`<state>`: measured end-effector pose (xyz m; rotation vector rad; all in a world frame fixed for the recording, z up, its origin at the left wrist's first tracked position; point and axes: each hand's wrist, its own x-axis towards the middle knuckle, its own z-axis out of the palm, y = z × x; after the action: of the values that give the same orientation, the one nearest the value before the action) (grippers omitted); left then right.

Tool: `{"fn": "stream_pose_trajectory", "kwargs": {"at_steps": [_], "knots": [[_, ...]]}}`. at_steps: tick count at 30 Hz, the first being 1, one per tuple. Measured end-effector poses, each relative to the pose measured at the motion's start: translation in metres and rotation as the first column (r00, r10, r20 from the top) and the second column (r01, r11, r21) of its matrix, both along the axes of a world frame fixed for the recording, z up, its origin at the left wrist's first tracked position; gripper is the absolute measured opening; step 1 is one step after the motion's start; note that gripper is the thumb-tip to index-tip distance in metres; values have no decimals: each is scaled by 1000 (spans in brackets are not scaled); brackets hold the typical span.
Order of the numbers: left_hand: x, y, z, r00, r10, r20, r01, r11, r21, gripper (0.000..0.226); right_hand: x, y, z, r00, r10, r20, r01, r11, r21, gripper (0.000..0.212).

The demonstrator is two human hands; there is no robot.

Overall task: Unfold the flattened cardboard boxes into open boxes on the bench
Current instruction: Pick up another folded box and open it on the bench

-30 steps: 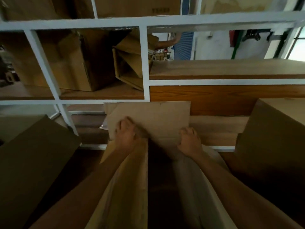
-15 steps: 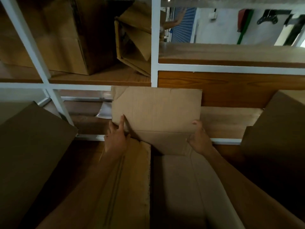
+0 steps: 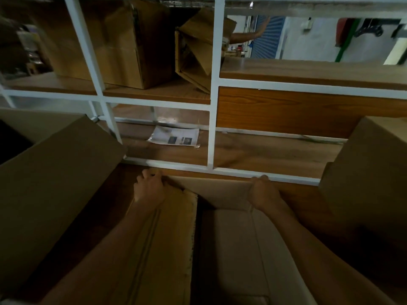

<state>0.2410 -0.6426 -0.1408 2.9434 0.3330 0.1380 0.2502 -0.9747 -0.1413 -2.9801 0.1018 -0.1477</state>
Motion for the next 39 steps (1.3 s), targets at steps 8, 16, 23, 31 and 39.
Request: {"fn": "stream_pose_trajectory", "kwargs": {"at_steps": [8,16,23,31,39], "knots": [[-10,3,3,999,-47,-12,48,996,69,44,1,2,-2,1000,16,22,-16,1000,4,20],[66,22,16,992,-124,15,123,992,19,36,61,15,2,994,-102,35,101,995,18,18],[144,40,19,990,-140,5,141,990,-27,36,129,38,7,989,-140,57,135,987,87,18],[180,45,16,992,-116,46,120,989,-90,38,162,50,5,982,-180,57,178,983,42,17],[150,48,18,991,-126,-41,115,974,-197,62,116,64,5,988,-72,136,60,994,91,46]]}}
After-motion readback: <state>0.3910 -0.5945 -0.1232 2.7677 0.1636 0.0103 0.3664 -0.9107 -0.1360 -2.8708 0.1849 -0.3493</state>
